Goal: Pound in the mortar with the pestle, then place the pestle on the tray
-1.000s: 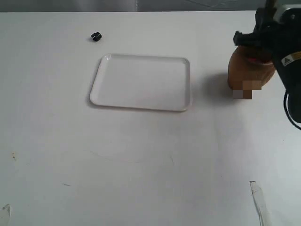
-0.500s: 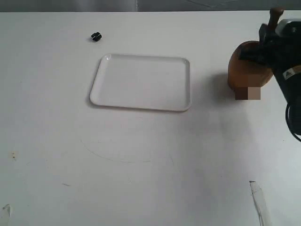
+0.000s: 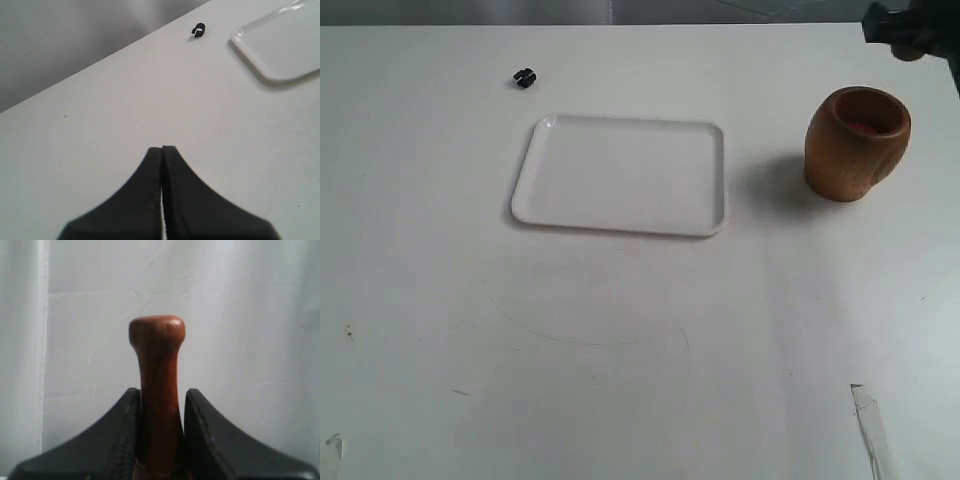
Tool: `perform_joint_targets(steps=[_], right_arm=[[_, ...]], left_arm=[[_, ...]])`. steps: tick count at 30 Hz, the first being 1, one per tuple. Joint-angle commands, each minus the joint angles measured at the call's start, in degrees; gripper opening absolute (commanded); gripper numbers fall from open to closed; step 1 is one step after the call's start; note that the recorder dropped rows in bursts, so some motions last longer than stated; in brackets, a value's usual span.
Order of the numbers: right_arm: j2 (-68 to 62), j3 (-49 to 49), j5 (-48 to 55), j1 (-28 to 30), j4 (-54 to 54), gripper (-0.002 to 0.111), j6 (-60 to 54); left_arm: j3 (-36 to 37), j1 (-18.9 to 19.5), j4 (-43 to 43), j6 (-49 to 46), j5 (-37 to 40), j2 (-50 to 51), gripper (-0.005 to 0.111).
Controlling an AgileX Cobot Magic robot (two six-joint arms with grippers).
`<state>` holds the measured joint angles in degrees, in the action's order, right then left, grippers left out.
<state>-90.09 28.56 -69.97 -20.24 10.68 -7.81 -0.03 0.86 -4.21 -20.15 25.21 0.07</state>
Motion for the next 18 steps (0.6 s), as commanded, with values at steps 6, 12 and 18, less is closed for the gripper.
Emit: perform_joint_targets(steps=[6,12,18], right_arm=[[-13.5,0.2,0.0,0.2,-0.7,0.0,-1.2],[-21.5,1.3,0.0,0.2,-1.2,0.0,-1.2],[-14.2,2.2,0.0,0.2,-2.0,0.0,-1.0]], left_arm=[[0.0,-0.4,0.4,0.5,-0.2,-0.1,0.0],[0.0,-0.4,0.4,0.5,-0.2,-0.1,0.0],[0.0,-0.4,0.4,0.5,-0.2,-0.1,0.0]])
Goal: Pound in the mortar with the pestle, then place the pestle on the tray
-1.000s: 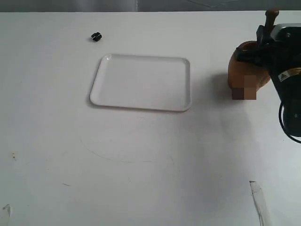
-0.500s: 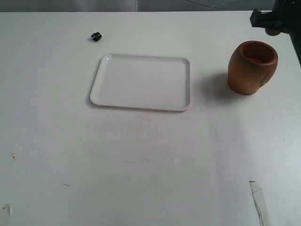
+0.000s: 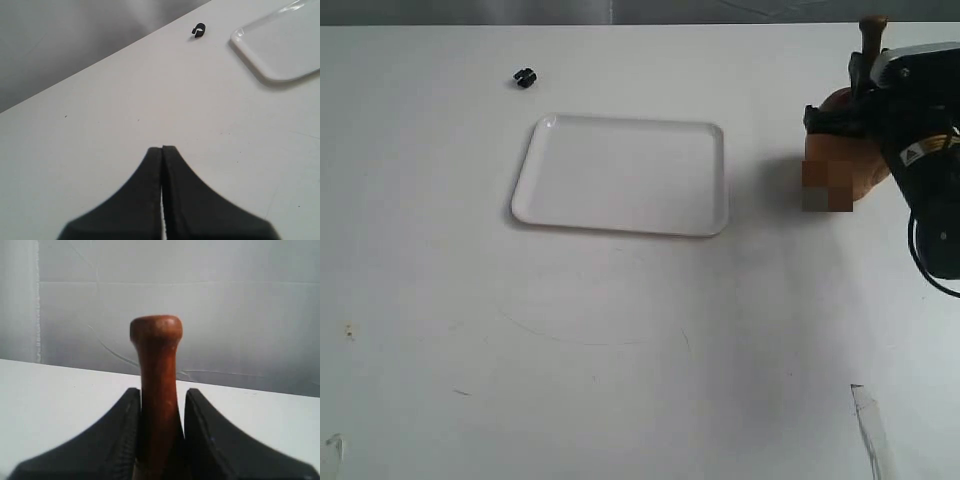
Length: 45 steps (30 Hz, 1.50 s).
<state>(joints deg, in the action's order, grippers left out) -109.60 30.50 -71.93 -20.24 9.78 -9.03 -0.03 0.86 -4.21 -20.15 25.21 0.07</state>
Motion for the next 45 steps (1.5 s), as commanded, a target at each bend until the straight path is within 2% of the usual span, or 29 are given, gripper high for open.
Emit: perform_joint_targets(steps=[1,7,11,16,19,21,23,28,32,38,45], right_arm=[[8.6,0.3,2.0,0.2,-1.8,0.0,0.3],[21.5,0.3,2.0,0.2,-2.7,0.0,0.1],[21.6,0.3,5.3,0.2,-0.4,0.0,-1.5],[10.2,0.3,6.8,0.2,-0.7,0.0,-1.6],[-0.1,0.3,2.0,0.2,-0.5,0.0,-1.3],[-2.2,0.3,2.0,0.2,-0.8,0.0,1.2],[0.5,0.3,2.0,0.2,-1.9,0.0,1.7],[18.0,0.3,2.0,0.2,-2.1,0.0,1.7],[22.1,0.3,8.9,0.2,-2.1,0.0,-1.6],[14.2,0.3,10.1,0.2,-1.9,0.0,-2.6],[0.5,0.3,2.0,0.2,2.2,0.0,-4.7]], left_arm=[[0.0,-0.4,0.4,0.5,-0.2,-0.1,0.0],[0.0,-0.4,0.4,0.5,-0.2,-0.1,0.0],[0.0,-0.4,0.4,0.5,-0.2,-0.1,0.0],[0.0,-0.4,0.4,0.5,-0.2,-0.1,0.0],[0.0,-0.4,0.4,0.5,-0.2,-0.1,0.0],[0.0,-0.4,0.4,0.5,-0.2,-0.1,0.0],[0.0,-0.4,0.4,0.5,-0.2,-0.1,0.0],[0.0,-0.4,0.4,0.5,-0.2,-0.1,0.0],[0.0,-0.4,0.4,0.5,-0.2,-0.1,0.0],[0.0,-0.4,0.4,0.5,-0.2,-0.1,0.0],[0.0,-0.4,0.4,0.5,-0.2,-0.1,0.0]])
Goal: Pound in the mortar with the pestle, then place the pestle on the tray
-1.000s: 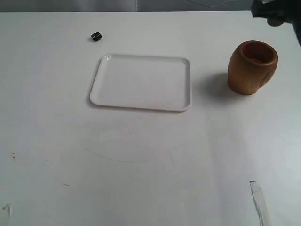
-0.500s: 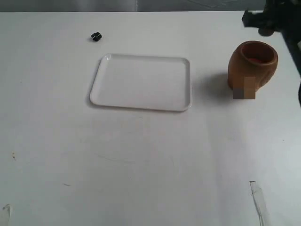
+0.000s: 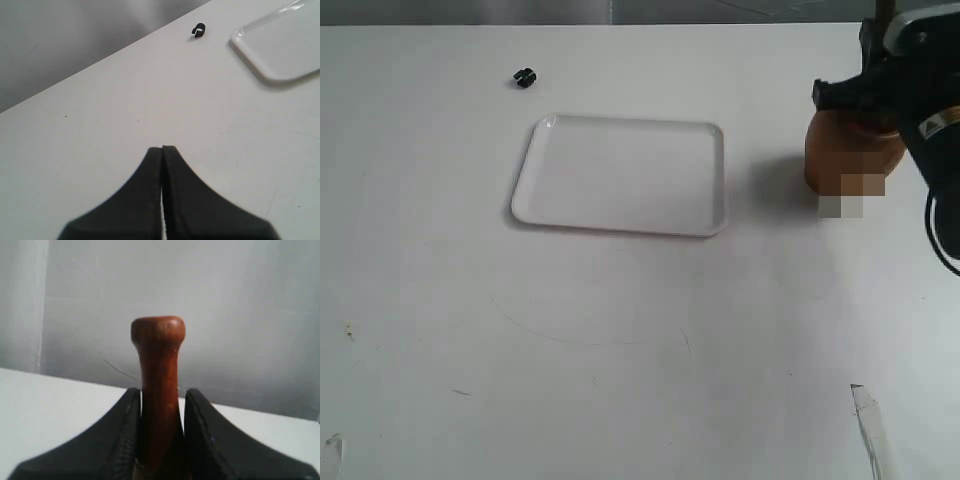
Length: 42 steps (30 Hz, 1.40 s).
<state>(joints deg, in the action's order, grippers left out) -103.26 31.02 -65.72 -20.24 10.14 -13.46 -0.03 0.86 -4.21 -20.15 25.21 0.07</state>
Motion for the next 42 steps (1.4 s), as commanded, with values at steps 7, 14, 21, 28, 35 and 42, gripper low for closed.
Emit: perform_joint_targets(steps=[7,14,21,28,35,42], right_arm=[[-6.2,-0.3,-4.2,0.2,-2.7,0.0,1.6],[10.0,-0.3,-4.2,0.2,-5.4,0.0,1.9],[15.5,-0.3,4.4,0.2,-1.6,0.0,-0.9],[3.9,-0.3,3.4,0.2,-0.6,0.0,-1.2],[-8.1,-0.3,-3.7,0.2,-0.4,0.0,2.9],[-5.0,0.5,-4.2,0.2,-3.1,0.0,5.7]], left_arm=[[0.0,-0.4,0.4,0.5,-0.2,-0.1,0.0],[0.0,-0.4,0.4,0.5,-0.2,-0.1,0.0],[0.0,-0.4,0.4,0.5,-0.2,-0.1,0.0],[0.0,-0.4,0.4,0.5,-0.2,-0.1,0.0],[0.0,-0.4,0.4,0.5,-0.2,-0.1,0.0],[0.0,-0.4,0.4,0.5,-0.2,-0.1,0.0]])
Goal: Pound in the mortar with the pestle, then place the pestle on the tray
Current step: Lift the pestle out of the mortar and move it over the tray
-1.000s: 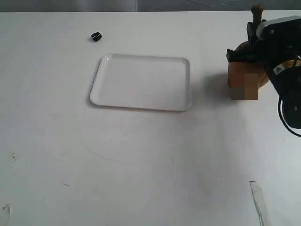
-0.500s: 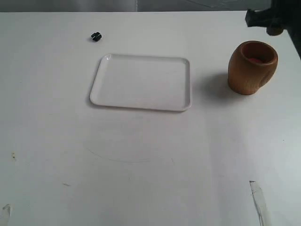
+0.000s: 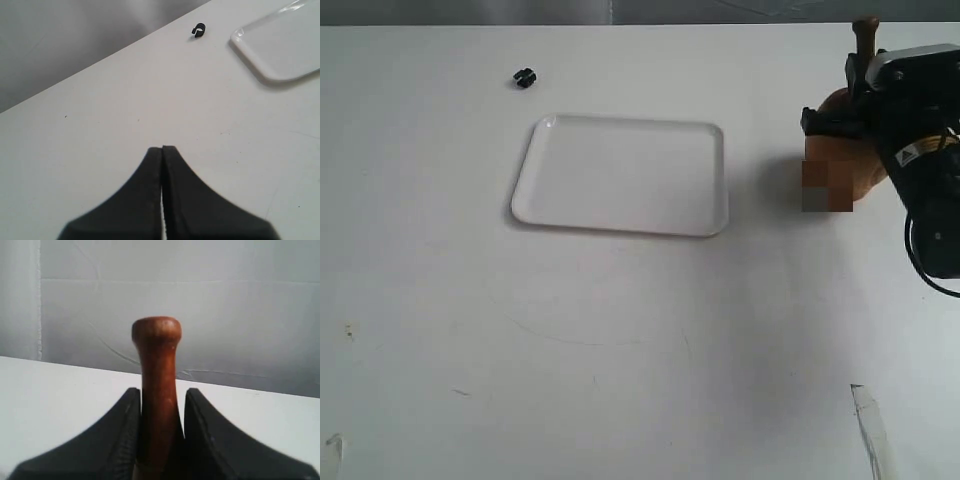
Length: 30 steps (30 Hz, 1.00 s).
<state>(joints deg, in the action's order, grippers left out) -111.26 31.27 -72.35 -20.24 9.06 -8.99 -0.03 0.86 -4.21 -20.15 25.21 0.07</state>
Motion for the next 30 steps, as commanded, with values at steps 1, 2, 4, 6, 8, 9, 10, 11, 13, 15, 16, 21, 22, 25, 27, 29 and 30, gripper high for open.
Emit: perform_joint_targets(steps=[1,2,4,6,8,9,10,11,13,15,16,21,22,25,27,29,30], right_arm=[[4.7,0.2,2.4,0.2,-2.6,0.0,1.2],[6.4,0.2,2.4,0.2,-3.4,0.0,1.2],[9.8,0.2,2.4,0.2,-6.2,0.0,1.2],[13.3,0.2,2.4,0.2,-10.4,0.0,1.6],[17.1,0.2,2.4,0.2,-17.4,0.0,4.2],[19.0,0.2,2.6,0.2,-20.8,0.0,6.6],[20.8,0.2,4.4,0.2,-23.2,0.0,9.0],[22.5,0.6,7.4,0.2,-25.8,0.0,12.2],[25.0,3.1,19.1,0.2,-31.3,0.0,18.5],[26.2,7.9,33.2,-0.5,-38.9,0.0,26.8],[26.2,10.1,38.6,-1.1,-42.9,0.0,31.6],[23.1,20.8,57.6,-7.8,-69.0,0.0,55.7],[22.4,21.9,58.5,-9.1,-73.3,0.0,60.0],[19.4,25.5,59.6,-12.8,-88.6,0.0,78.0],[16.7,28.3,59.1,-14.0,-99.2,0.0,91.8],[13.9,31.4,57.9,-14.6,-109.0,0.0,102.6],[12.2,32.9,57.0,-14.6,-109.0,0.0,106.3]], left_arm=[[0.0,-0.4,0.4,0.5,-0.2,-0.1,0.0],[0.0,-0.4,0.4,0.5,-0.2,-0.1,0.0],[0.0,-0.4,0.4,0.5,-0.2,-0.1,0.0],[0.0,-0.4,0.4,0.5,-0.2,-0.1,0.0],[0.0,-0.4,0.4,0.5,-0.2,-0.1,0.0],[0.0,-0.4,0.4,0.5,-0.2,-0.1,0.0],[0.0,-0.4,0.4,0.5,-0.2,-0.1,0.0],[0.0,-0.4,0.4,0.5,-0.2,-0.1,0.0],[0.0,-0.4,0.4,0.5,-0.2,-0.1,0.0],[0.0,-0.4,0.4,0.5,-0.2,-0.1,0.0],[0.0,-0.4,0.4,0.5,-0.2,-0.1,0.0],[0.0,-0.4,0.4,0.5,-0.2,-0.1,0.0],[0.0,-0.4,0.4,0.5,-0.2,-0.1,0.0],[0.0,-0.4,0.4,0.5,-0.2,-0.1,0.0],[0.0,-0.4,0.4,0.5,-0.2,-0.1,0.0],[0.0,-0.4,0.4,0.5,-0.2,-0.1,0.0],[0.0,-0.4,0.4,0.5,-0.2,-0.1,0.0]])
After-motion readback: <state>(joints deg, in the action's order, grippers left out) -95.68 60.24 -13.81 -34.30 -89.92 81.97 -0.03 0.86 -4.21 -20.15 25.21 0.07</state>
